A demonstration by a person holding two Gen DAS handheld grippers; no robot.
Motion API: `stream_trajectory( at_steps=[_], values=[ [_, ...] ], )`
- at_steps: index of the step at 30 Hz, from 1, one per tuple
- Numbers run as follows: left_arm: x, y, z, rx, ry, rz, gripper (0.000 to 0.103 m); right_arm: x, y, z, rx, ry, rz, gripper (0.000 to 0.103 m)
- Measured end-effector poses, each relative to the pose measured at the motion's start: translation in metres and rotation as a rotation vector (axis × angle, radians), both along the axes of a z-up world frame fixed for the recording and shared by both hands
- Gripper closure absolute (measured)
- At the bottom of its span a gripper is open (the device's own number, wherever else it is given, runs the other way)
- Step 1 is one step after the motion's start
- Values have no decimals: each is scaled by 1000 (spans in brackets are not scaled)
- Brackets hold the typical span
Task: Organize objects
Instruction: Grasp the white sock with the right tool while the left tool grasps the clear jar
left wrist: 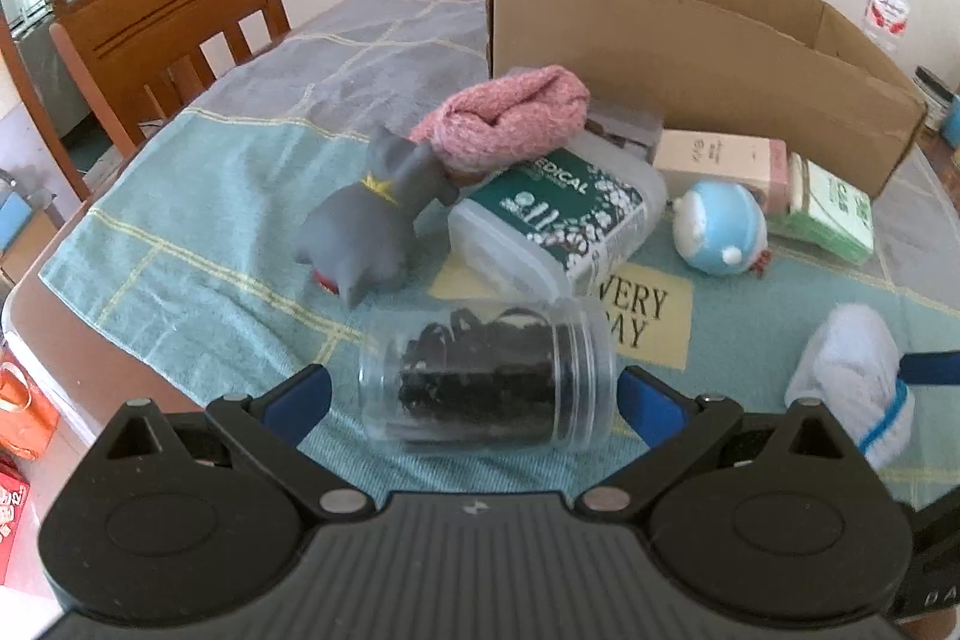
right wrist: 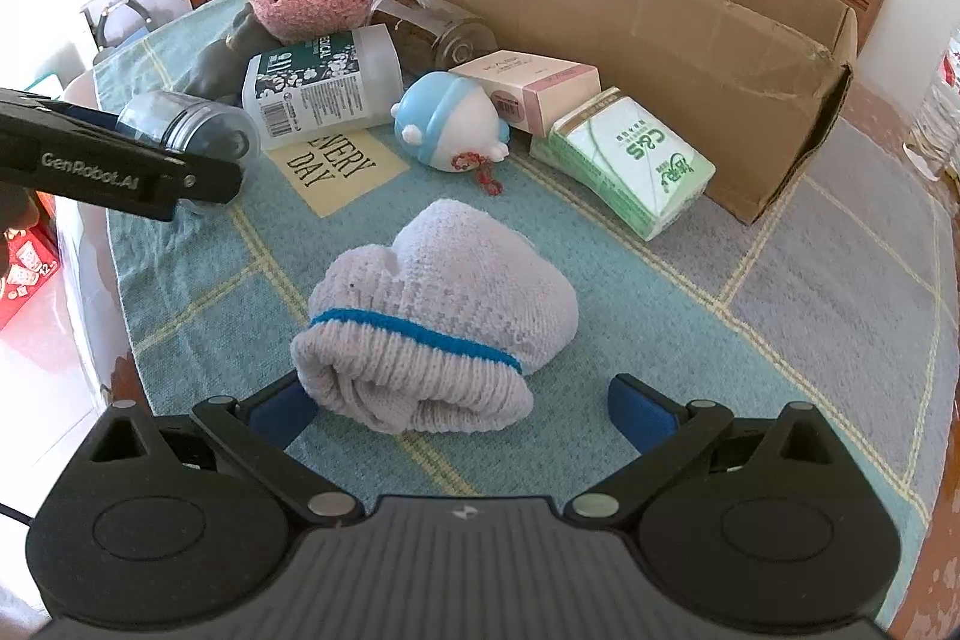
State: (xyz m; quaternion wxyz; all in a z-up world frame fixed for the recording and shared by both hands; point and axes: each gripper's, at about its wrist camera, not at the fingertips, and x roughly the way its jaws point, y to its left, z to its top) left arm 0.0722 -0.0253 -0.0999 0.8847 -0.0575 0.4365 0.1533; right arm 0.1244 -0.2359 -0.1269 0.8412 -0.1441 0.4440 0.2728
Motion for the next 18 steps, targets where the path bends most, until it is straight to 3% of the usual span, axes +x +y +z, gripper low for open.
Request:
stream_trajectory(
  at_steps=[18],
  values=[
    [6, -3, -2, 4, 1, 0, 15, 17, 19, 3, -5, 29, -5, 2]
  ],
)
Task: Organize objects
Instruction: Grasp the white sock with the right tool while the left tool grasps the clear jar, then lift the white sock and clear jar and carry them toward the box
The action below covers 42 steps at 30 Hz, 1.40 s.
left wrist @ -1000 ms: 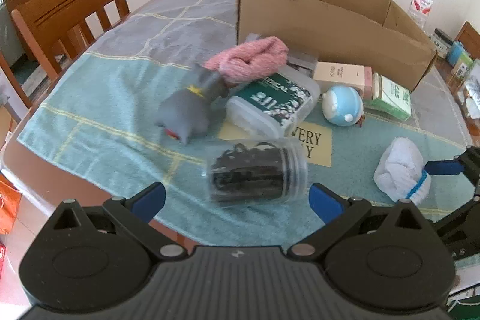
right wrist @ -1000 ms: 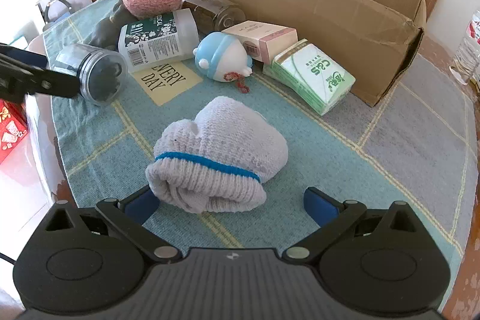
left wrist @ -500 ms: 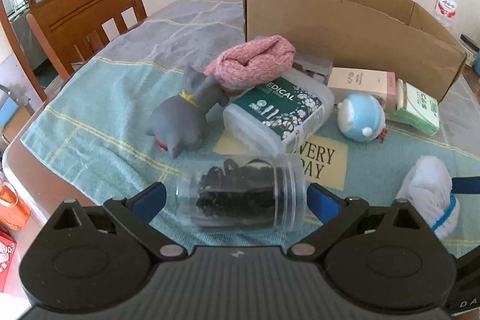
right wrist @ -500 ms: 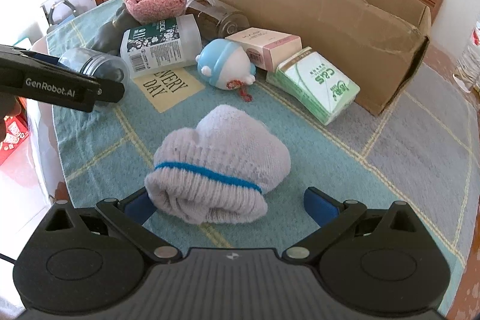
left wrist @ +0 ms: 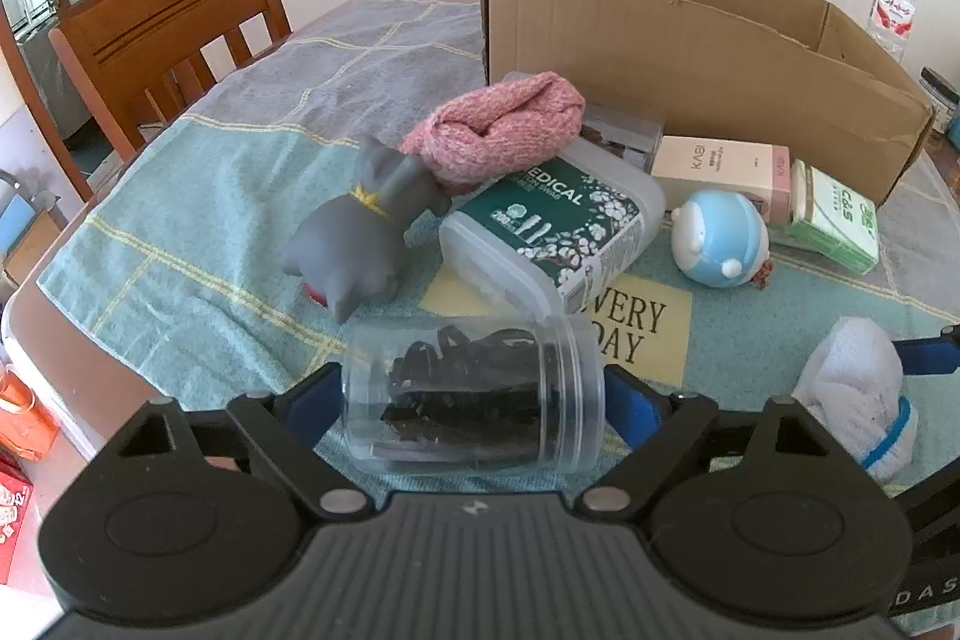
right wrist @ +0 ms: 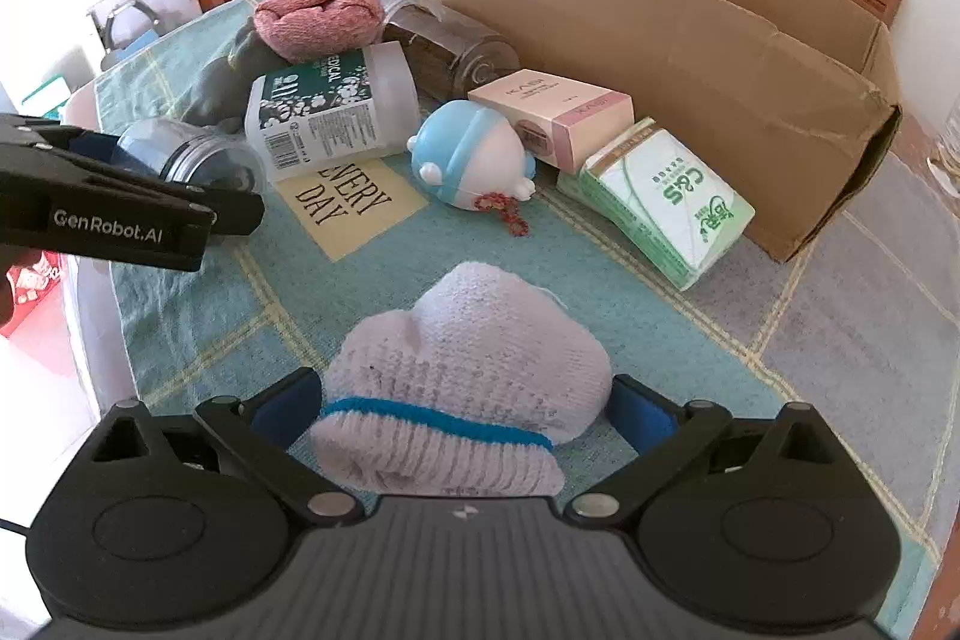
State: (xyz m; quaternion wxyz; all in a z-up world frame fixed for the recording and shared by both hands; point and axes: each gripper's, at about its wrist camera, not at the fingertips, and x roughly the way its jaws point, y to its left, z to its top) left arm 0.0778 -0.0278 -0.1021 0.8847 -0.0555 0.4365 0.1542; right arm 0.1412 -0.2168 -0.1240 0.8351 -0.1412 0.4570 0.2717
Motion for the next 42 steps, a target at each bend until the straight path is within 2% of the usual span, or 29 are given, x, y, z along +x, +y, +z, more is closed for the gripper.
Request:
stream_trajectory(
  at_steps=[7, 12, 20, 32, 38, 42],
  values=[
    [2, 2, 1, -4, 13, -23, 28, 3, 5, 5, -29, 9, -14, 15],
    [3, 6, 3, -13, 22, -66, 28, 3, 5, 11, -38, 16, -20, 22],
    [4, 7, 16, 3, 58, -176, 28, 7, -1, 26, -33, 29, -46, 24],
    [17, -12, 86, 17, 62, -366, 28, 20, -37, 90, 49, 28, -92, 24],
    [41, -21, 117, -19, 54, -446, 28, 33, -48, 121, 73, -2, -130, 24],
    [67, -25, 132, -12, 23, -506, 28, 44, -49, 137, 76, -43, -174, 24]
  ],
)
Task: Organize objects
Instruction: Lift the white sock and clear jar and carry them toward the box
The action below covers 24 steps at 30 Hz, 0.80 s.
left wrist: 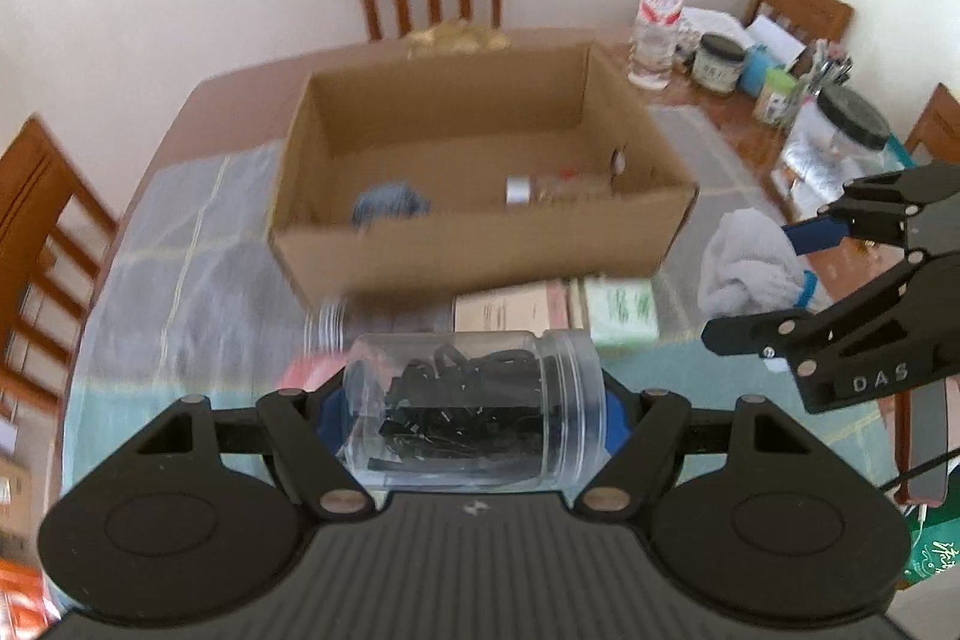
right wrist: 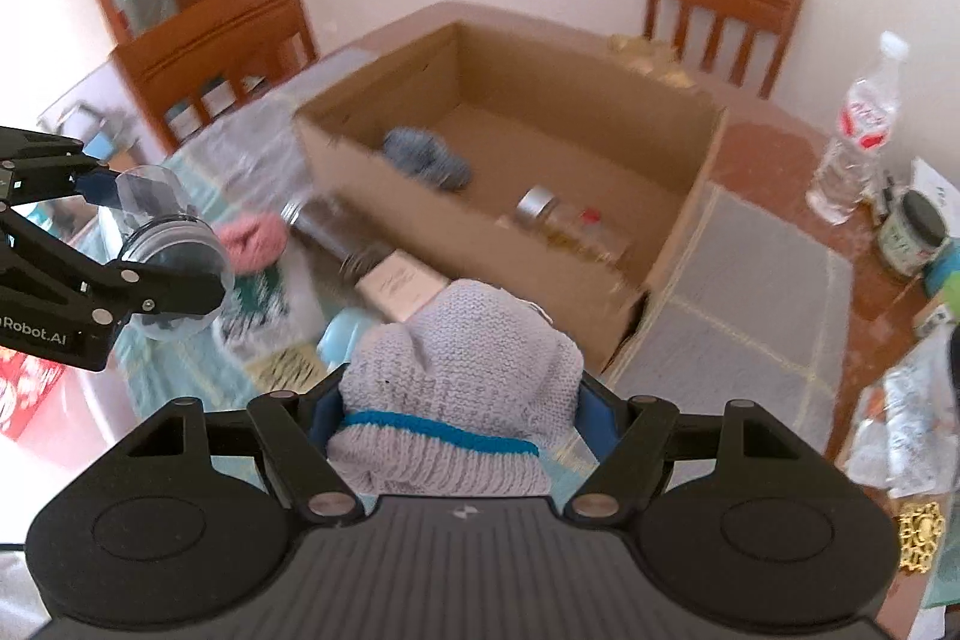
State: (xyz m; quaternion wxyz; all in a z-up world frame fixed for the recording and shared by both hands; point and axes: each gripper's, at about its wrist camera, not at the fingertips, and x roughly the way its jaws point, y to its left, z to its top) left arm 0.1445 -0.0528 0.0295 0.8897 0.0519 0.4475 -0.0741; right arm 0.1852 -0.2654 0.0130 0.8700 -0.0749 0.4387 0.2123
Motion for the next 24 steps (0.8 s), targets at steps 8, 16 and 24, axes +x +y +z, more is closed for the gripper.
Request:
stream_trajectory(
  at_steps=[8, 16, 24],
  values=[
    [65, -3, 21, 20, -67, -78, 28, 32, 6, 19, -3, -66, -55, 24],
    [125, 3, 21, 40, -85, -123, 28, 64, 13, 30, -17, -97, -119, 24],
    [178, 19, 13, 62, -118, -104, 12, 97, 17, 26, -22, -85, -181, 24]
  ],
)
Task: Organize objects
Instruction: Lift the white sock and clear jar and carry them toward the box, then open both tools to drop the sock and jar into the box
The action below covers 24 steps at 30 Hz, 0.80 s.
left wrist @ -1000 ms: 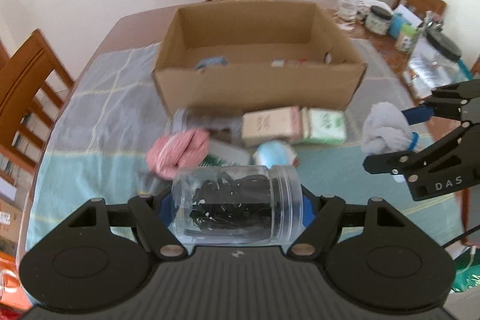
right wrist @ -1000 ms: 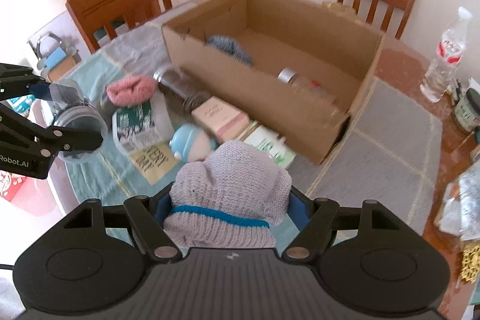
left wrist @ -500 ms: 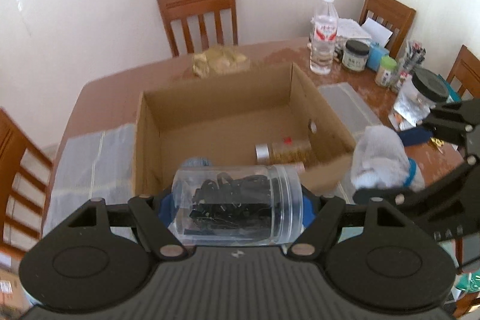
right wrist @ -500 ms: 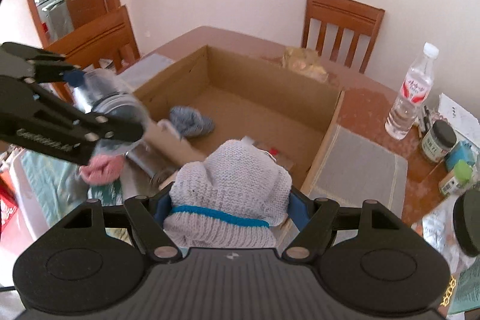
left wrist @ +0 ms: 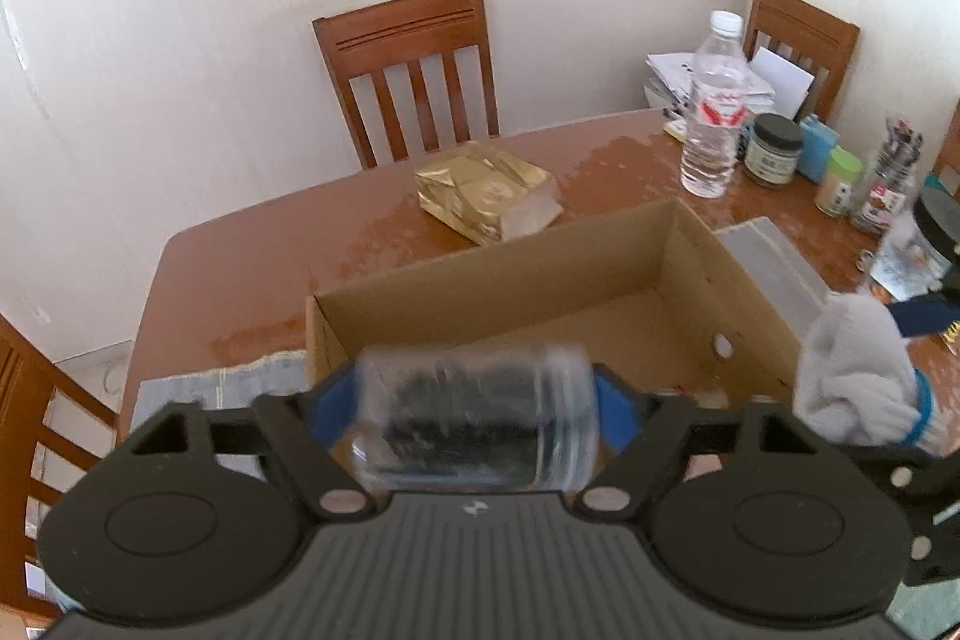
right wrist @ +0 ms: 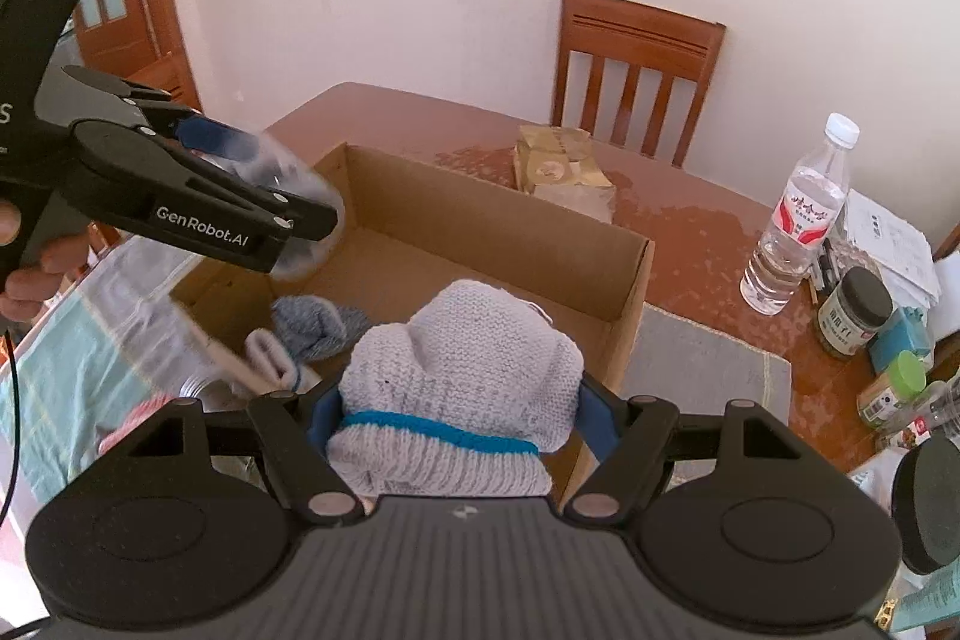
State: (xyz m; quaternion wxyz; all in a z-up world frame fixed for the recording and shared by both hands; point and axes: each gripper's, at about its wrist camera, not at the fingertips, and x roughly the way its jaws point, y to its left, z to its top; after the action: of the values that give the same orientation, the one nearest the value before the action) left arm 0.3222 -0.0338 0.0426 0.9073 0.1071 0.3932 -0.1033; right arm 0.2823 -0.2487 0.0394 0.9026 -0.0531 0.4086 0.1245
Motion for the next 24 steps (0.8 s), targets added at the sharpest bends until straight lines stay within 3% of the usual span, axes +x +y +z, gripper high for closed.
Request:
stream_trajectory(
  at_steps=[7, 18, 24],
  values=[
    [13, 22, -11, -47, 26, 27, 6, 25, 3, -6, -16, 14, -37, 24],
    [2, 48, -16, -92, 54, 16, 6, 65, 12, -21, -85, 17, -87, 24],
    [-4, 59, -15, -102, 55, 22, 5, 79, 17, -28, -145, 3, -116, 3]
  ],
)
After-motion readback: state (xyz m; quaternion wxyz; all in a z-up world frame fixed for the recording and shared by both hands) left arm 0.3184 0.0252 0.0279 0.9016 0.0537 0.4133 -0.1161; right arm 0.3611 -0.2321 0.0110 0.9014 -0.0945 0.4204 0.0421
